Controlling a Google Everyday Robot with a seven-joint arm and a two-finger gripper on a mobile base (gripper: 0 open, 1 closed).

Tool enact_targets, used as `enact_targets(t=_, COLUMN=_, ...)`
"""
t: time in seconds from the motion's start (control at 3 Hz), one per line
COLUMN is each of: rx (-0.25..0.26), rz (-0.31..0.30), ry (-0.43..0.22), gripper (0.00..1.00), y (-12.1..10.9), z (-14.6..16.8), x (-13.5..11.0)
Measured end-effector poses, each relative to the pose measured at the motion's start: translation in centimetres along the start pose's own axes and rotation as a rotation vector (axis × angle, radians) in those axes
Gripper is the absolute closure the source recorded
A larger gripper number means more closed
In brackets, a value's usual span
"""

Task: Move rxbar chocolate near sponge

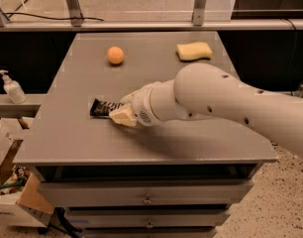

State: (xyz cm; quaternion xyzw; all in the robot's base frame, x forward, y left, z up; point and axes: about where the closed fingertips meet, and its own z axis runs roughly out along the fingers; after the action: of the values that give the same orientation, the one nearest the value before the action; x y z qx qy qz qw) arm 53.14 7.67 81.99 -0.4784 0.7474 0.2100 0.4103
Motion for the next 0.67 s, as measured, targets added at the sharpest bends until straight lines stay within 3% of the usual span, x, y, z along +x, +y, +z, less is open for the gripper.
enact_targets(t=0.67, rx=0.144, rz=0.053, ry=0.050, gripper=1.00, y=-5.5, z=-4.6, x=2.6)
